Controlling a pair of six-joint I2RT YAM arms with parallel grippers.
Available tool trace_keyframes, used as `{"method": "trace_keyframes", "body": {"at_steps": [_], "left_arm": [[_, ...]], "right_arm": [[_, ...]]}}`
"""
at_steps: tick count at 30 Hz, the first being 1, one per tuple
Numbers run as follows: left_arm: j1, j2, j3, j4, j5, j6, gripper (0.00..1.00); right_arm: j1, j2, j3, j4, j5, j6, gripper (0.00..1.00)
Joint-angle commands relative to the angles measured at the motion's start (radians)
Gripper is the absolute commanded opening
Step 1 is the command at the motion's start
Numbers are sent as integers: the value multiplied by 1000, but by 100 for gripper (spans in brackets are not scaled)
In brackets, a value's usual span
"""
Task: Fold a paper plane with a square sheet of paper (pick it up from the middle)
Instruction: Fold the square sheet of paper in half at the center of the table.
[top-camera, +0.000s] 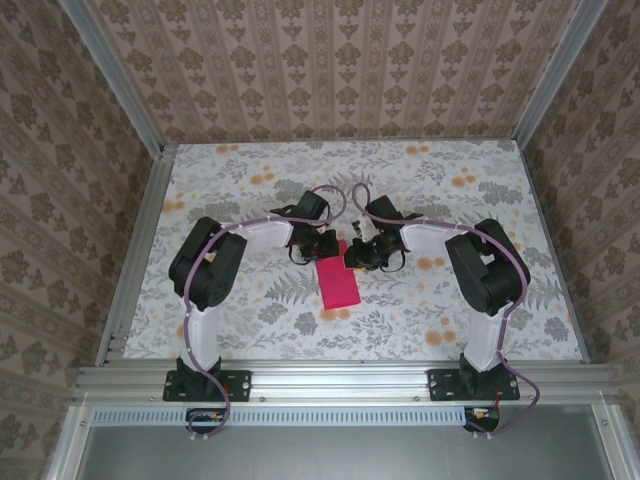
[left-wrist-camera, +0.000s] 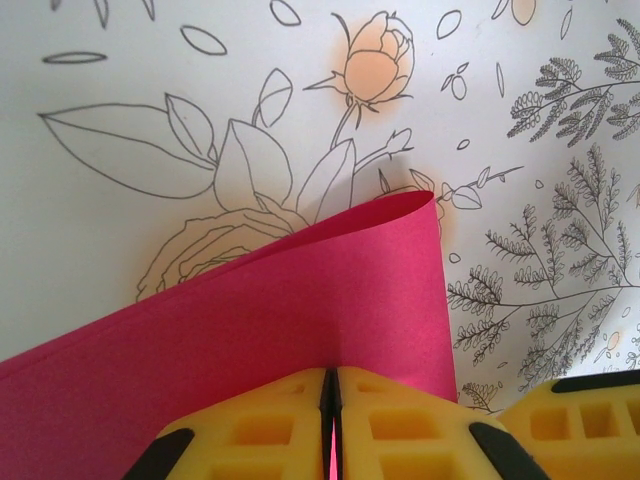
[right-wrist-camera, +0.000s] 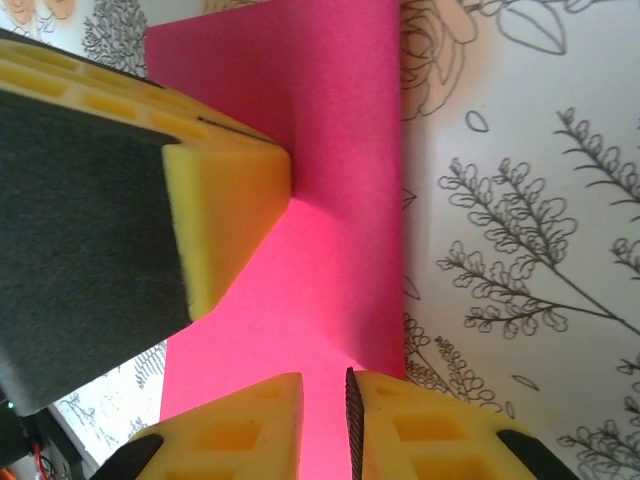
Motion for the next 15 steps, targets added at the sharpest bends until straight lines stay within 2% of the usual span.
{"method": "trace_keyframes", "body": {"at_steps": [1,15], "left_arm": [[7,45,13,-51,-20,7,12],[7,47,2,-68,-60,0,11]], "right_arm": [[16,-25,0,-27,-30,14,22],[19,-26,-105,-122,37,-14,21]]}}
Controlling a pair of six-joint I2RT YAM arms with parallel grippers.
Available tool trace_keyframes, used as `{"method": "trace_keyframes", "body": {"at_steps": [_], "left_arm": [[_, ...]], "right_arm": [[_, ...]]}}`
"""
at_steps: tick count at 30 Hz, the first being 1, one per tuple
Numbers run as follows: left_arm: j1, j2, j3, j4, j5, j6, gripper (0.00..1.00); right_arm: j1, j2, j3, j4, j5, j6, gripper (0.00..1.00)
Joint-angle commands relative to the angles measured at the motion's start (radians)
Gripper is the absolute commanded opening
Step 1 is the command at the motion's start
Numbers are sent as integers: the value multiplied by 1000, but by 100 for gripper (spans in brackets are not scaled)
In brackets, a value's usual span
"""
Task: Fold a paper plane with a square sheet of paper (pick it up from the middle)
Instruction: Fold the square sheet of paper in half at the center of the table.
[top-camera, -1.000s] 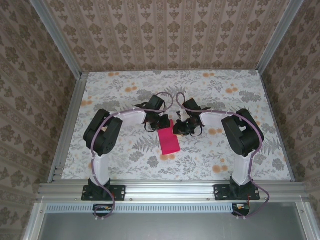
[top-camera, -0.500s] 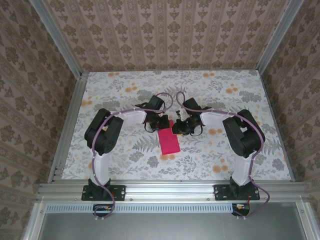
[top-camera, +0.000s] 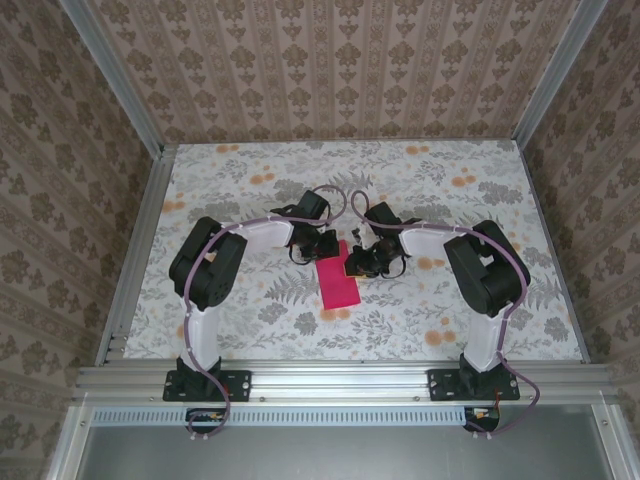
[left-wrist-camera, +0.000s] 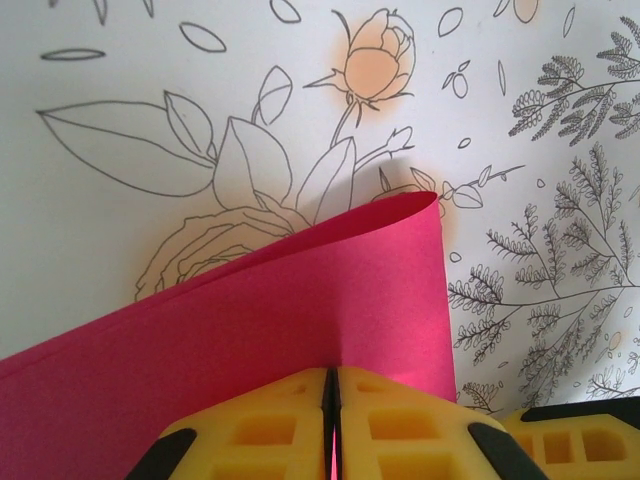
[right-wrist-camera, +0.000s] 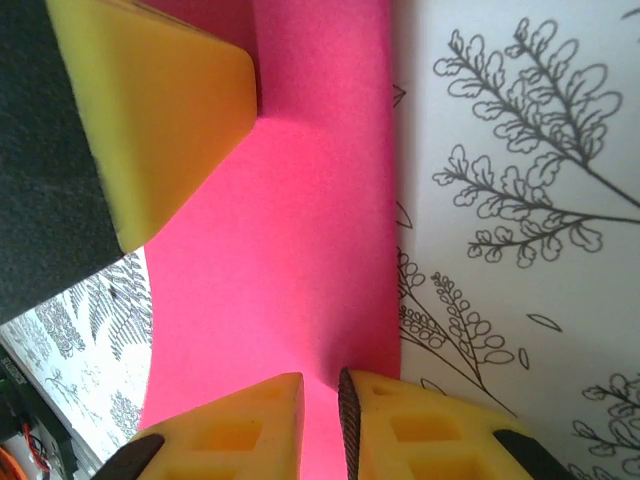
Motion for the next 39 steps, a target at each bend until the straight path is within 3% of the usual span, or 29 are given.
{"method": "trace_keyframes", "body": {"at_steps": [1,15,23,39], "left_arm": [[8,45,-5,-60,-59,1,11],[3,54,-36,-30,-65,-28,10],[-8,53,-37,-18,-57,-26,10],[-9,45,-46,-16,-53,-33,10]], "right_arm": [[3,-28,-67,-109,34,-11,21],[70,-205,-290,-128,50,44,21],[74,-395,-216,-121,111,75,21],[73,-38,48,-12,75,102,13]]}}
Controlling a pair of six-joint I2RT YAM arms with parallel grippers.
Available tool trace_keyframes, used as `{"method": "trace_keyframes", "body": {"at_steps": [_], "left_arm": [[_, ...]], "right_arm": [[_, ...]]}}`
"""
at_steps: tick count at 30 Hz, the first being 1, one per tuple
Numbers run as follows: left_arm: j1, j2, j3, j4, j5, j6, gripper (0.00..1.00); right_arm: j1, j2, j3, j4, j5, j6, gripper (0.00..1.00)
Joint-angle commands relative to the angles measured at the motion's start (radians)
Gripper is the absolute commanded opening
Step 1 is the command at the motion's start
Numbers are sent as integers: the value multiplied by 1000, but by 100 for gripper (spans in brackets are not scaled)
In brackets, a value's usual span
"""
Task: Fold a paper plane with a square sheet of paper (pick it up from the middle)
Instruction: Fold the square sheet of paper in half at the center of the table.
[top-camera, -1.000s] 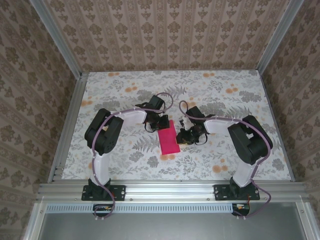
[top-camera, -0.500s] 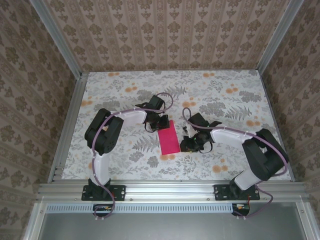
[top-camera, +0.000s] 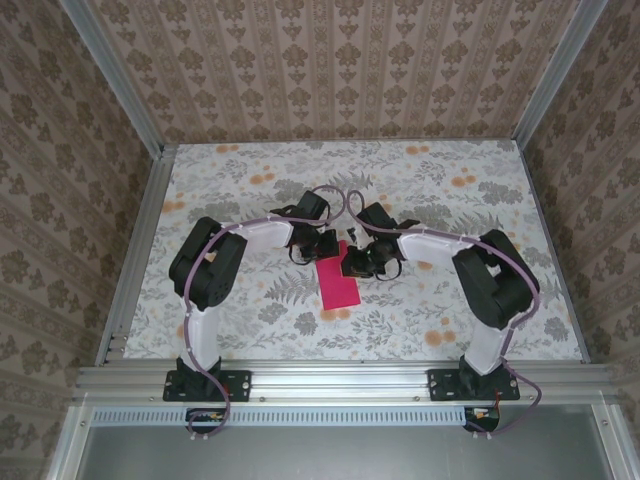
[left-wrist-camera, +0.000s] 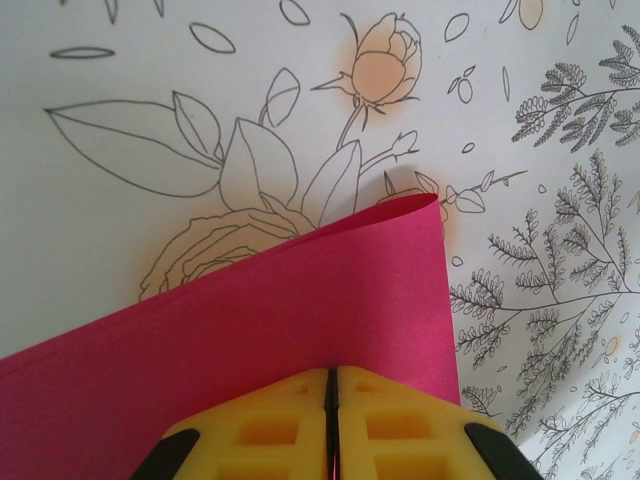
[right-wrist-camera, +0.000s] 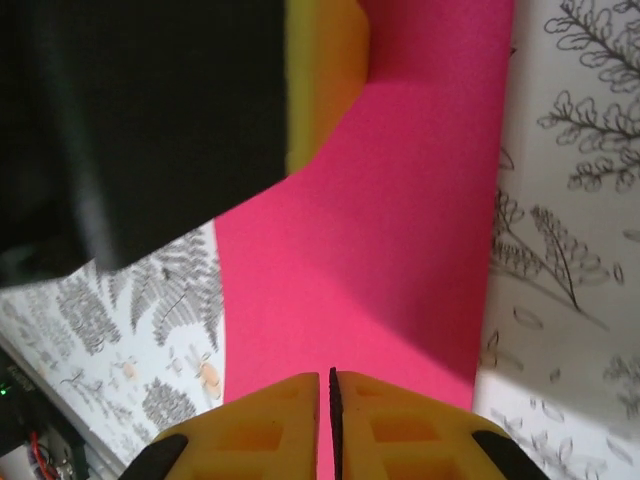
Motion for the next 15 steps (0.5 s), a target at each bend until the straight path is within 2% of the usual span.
{"method": "trace_keyframes", "body": {"at_steps": [1,7,15], "left_arm": [[-8,43,-38,-30,-54,-13,10],[-6,49,-37,-33,-61,-17,10],[-3,56,-40,-40,-78,-22,10]], "right_arm": [[4,39,32,15,-5,15,12],[2,55,-21,9,2,10,10],[2,-1,-153,7,-37,-11,10]]}}
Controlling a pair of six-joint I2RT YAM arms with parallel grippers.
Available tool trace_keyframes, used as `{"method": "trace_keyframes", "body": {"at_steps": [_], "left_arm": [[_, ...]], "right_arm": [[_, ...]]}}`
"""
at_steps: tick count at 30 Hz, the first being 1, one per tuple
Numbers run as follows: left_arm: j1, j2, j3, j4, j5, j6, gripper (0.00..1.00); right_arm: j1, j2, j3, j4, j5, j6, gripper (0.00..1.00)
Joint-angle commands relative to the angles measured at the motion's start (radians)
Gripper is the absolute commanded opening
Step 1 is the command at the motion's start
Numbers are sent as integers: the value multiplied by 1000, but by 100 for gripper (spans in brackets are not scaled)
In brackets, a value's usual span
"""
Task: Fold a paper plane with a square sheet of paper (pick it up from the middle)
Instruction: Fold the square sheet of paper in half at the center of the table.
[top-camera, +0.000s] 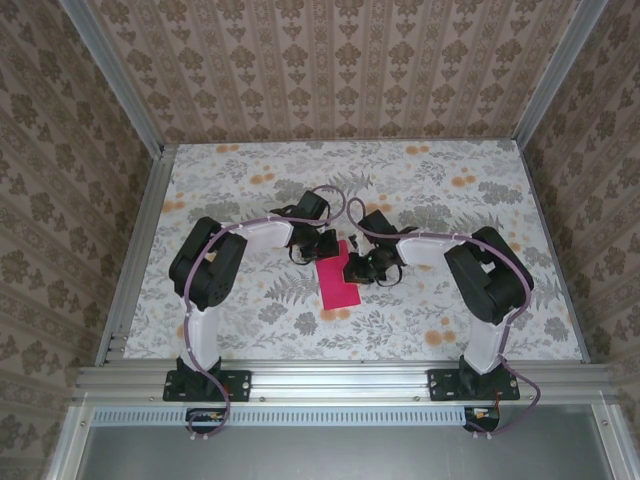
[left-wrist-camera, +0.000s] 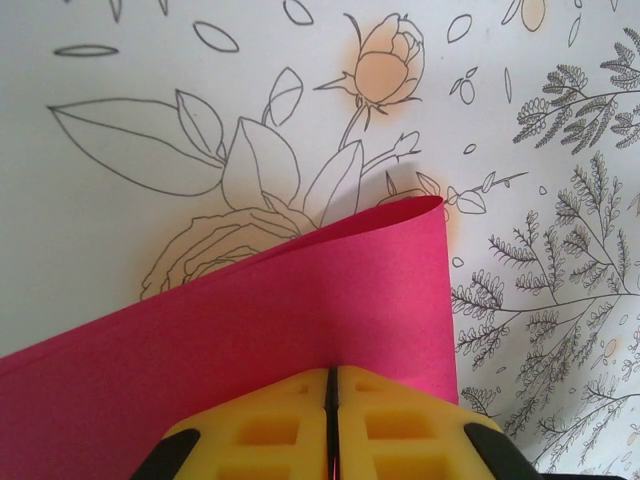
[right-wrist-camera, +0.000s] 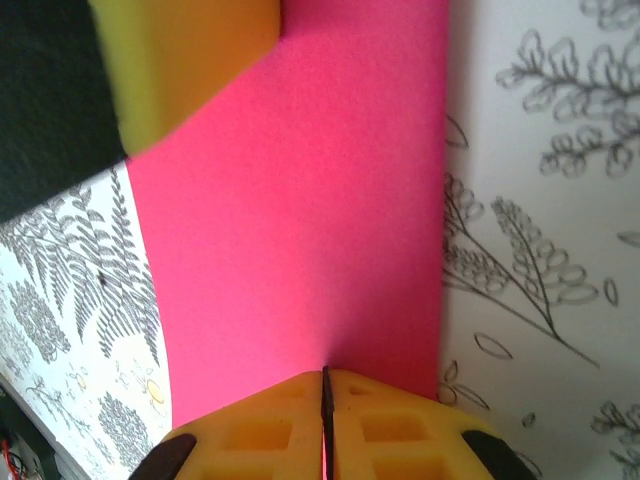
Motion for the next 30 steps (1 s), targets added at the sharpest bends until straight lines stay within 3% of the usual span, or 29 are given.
{"method": "trace_keyframes", "body": {"at_steps": [1,16,24,30], "left_arm": [[-3,57,-40,-42,-77,-15,10],[0,67,-37,-38,-77,-15,10],[0,44,-30,-10,-18,38,10],[5,6,19,-22,34,92,13]], "right_arm": [[6,-29,-82,-89,-20,-13,10],[10,-157,-221,-148,-40,-34,11],[9,-262,-157,-88,-25,-4,16],[9,-206,-65,-61,81,48,19]]}}
